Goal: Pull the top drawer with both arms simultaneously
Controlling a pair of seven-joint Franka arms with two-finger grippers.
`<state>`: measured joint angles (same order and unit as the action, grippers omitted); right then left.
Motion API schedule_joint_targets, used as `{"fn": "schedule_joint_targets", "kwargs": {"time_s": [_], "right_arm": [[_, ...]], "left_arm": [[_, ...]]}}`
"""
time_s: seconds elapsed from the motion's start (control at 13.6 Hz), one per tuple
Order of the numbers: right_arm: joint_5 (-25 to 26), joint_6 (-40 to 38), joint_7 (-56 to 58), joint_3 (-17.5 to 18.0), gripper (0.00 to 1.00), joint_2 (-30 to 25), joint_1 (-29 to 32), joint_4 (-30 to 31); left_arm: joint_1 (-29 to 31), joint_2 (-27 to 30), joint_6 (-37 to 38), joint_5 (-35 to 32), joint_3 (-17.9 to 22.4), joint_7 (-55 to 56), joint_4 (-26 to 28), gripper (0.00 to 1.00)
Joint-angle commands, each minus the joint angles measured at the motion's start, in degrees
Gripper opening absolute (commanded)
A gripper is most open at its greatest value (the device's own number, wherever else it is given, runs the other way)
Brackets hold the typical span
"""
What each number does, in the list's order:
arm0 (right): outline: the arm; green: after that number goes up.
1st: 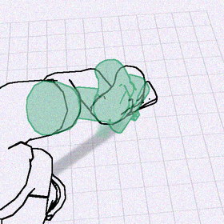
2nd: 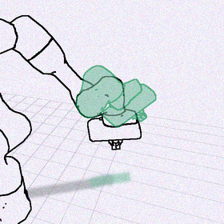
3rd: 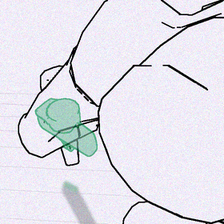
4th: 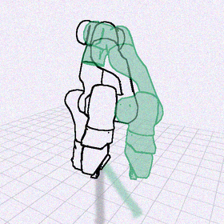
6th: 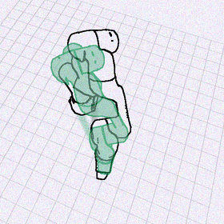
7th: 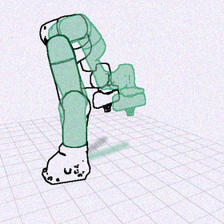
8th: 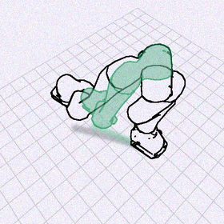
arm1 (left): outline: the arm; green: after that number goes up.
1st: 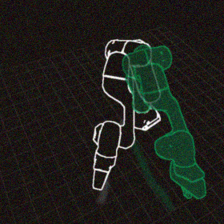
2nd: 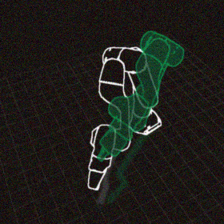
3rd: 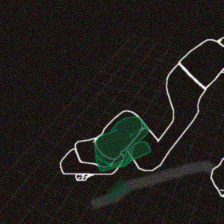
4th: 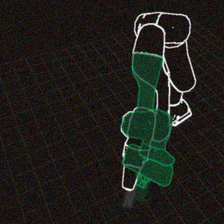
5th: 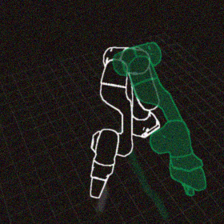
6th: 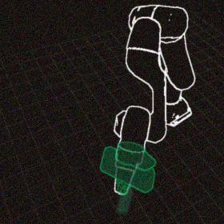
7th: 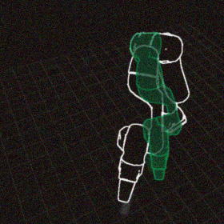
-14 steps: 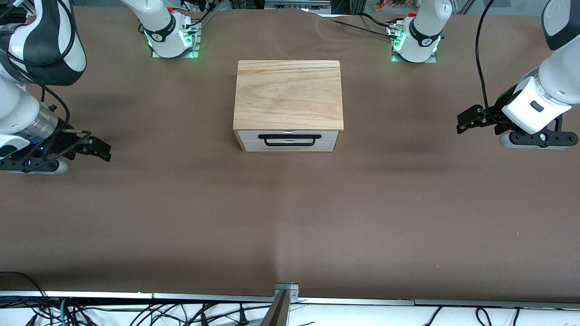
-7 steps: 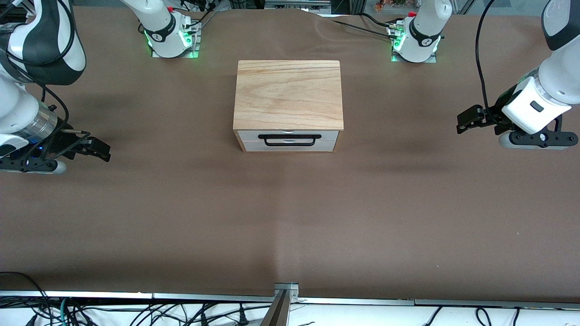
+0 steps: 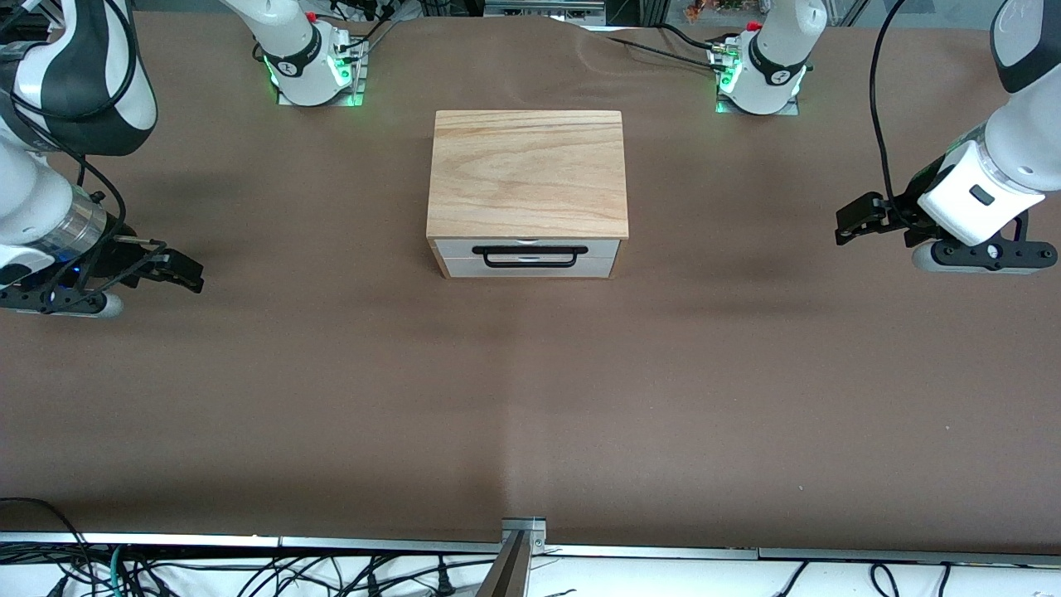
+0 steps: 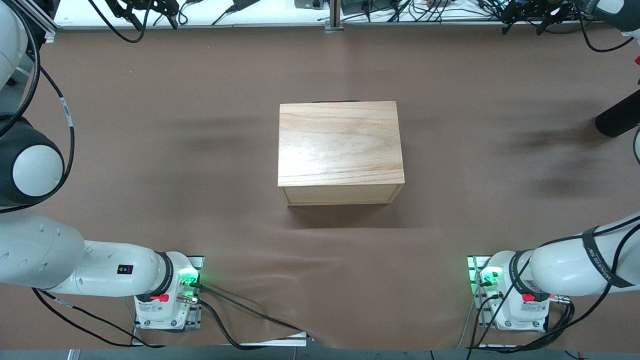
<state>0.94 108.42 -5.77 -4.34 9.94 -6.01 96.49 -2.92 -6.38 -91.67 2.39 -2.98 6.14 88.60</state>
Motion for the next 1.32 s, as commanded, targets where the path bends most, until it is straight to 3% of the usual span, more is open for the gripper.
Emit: {"fn": "schedule_joint_targets", "kwargs": {"time_s": [0.0, 1.03, 1.25], "right_arm": [[0.7, -1.1, -0.8, 0.0, 1.00, -0.9, -0.2, 0.0], [0.5, -2.8, -1.0, 0.5, 1.00, -0.4, -0.1, -0.1], [-0.9, -1.4, -1.1, 2.0, 1.00, 0.6, -0.1, 0.0]], "left_arm": [[0.5, -0.3, 0.4, -1.2, -0.4, -1.5, -0.9, 1.00], [0.6, -0.4, 0.3, -0.9, -0.3, -1.1, -0.9, 1.00], [0.9, -1.1, 0.3, 2.0, -0.2, -1.1, -0.9, 1.00]]}}
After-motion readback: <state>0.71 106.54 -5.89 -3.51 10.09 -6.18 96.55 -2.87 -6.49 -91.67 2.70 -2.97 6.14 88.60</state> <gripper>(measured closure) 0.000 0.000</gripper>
